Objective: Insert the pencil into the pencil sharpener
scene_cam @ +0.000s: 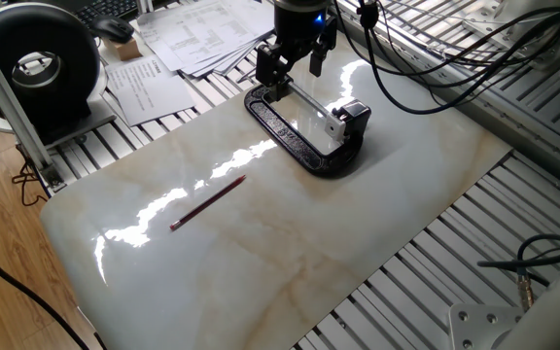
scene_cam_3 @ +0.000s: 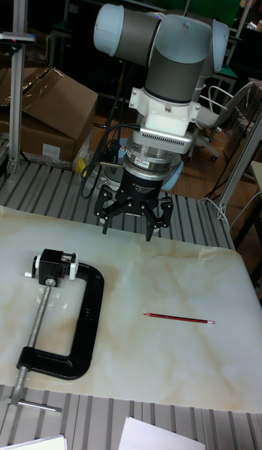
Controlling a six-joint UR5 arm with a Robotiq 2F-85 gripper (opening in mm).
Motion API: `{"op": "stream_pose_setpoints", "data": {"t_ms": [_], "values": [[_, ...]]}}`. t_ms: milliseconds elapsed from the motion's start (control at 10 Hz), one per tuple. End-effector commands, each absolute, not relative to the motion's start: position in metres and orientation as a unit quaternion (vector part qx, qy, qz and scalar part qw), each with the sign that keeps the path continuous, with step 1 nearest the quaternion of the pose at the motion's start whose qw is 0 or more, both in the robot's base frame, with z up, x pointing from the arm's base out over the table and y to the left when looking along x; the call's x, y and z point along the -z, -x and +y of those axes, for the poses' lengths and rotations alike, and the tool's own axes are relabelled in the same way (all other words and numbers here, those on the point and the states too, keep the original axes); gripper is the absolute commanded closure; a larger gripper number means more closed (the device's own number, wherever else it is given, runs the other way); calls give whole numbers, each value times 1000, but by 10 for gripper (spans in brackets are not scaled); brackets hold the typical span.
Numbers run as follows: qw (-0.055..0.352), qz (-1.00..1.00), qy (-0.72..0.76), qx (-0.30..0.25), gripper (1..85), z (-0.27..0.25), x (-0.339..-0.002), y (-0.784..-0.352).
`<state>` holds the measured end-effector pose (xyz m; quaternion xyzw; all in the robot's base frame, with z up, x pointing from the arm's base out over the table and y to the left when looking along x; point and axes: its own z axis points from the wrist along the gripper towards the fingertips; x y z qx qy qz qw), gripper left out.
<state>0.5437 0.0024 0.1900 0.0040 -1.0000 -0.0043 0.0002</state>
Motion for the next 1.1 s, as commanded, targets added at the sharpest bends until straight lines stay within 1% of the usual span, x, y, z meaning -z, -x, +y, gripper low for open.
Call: {"op": "stream_pose_setpoints", "data": {"t_ms": [0, 100, 300, 500, 600, 700, 900, 1000], "values": [[-30, -998, -35, 43, 840, 25, -192, -559], [-39, -998, -33, 43, 833, 25, -193, -564], [-31, -998, -31, 36, 830, 28, -193, -559], [-2, -999, -6, 40, 840, 26, -186, -541], [4, -999, 2, 53, 837, 33, -187, -538], [10, -999, 0, 51, 837, 35, -186, -533], [-9, -1000, -8, 28, 837, 27, -183, -541], [-11, -999, -8, 29, 840, 27, -184, -542]]}}
